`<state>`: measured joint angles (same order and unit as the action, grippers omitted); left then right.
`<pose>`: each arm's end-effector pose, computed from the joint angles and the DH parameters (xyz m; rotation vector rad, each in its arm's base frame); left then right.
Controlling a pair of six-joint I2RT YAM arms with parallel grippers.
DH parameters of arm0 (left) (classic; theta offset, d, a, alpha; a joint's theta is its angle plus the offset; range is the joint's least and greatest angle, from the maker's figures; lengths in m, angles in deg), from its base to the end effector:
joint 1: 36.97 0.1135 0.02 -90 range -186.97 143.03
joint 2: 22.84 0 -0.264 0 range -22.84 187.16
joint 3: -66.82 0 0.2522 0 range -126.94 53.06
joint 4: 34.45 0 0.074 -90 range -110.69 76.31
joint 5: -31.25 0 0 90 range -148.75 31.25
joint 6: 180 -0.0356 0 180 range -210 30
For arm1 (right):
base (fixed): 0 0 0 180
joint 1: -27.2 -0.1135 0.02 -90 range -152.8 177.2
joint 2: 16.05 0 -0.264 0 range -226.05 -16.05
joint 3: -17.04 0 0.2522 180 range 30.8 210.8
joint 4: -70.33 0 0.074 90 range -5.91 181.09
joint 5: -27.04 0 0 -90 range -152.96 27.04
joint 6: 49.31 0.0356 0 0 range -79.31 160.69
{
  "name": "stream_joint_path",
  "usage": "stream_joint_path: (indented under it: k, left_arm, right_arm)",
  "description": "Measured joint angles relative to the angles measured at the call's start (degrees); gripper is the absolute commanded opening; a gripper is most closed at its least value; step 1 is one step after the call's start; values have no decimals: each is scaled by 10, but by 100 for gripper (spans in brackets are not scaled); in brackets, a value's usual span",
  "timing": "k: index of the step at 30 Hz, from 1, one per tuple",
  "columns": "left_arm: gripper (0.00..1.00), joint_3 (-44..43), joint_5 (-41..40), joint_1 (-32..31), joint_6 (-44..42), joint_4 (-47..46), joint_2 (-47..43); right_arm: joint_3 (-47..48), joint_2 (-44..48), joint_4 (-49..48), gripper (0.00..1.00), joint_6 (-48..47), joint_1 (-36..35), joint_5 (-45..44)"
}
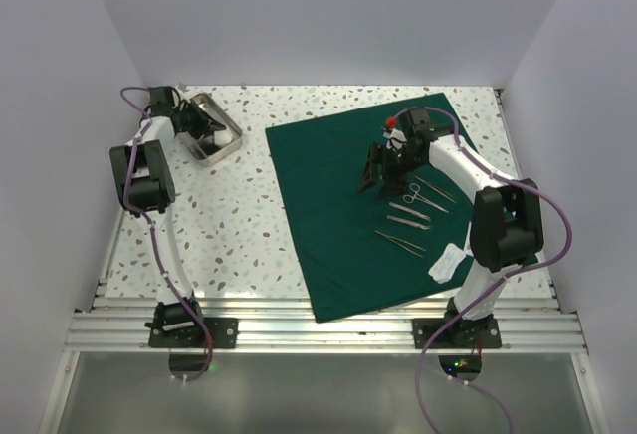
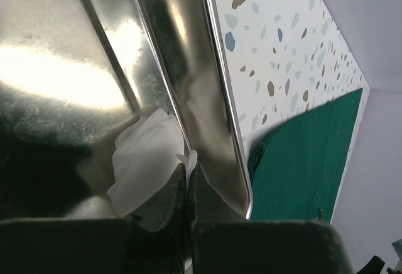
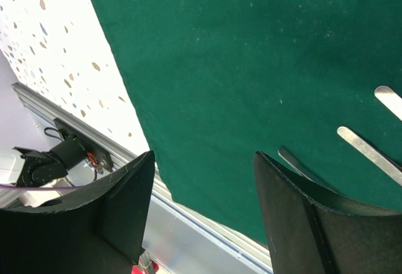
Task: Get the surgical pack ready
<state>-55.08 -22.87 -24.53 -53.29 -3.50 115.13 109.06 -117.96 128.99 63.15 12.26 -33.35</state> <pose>0.5206 0.0935 0.1452 -0.7118 2.2838 -0.9475 0.3446 0.1101 0.2308 0.0441 2.8278 0.8787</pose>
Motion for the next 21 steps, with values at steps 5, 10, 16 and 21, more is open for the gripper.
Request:
stream_joint_path:
  k: [5,10,16,21]
  left_arm:
    - [0,-4,6,0,19,-18,10]
    - [5,-11,5,0,27,-21,13]
    - [35,-12,-1,0,28,-17,15]
    - [48,-14,-16,0,25,-6,15]
  right_arm:
    - [0,-1,-3,68,0,2,1]
    - [0,-2,-3,68,0,5,1]
    - [0,-11,-5,68,0,9,2]
    - [-1,-12,-8,68,0,10,8]
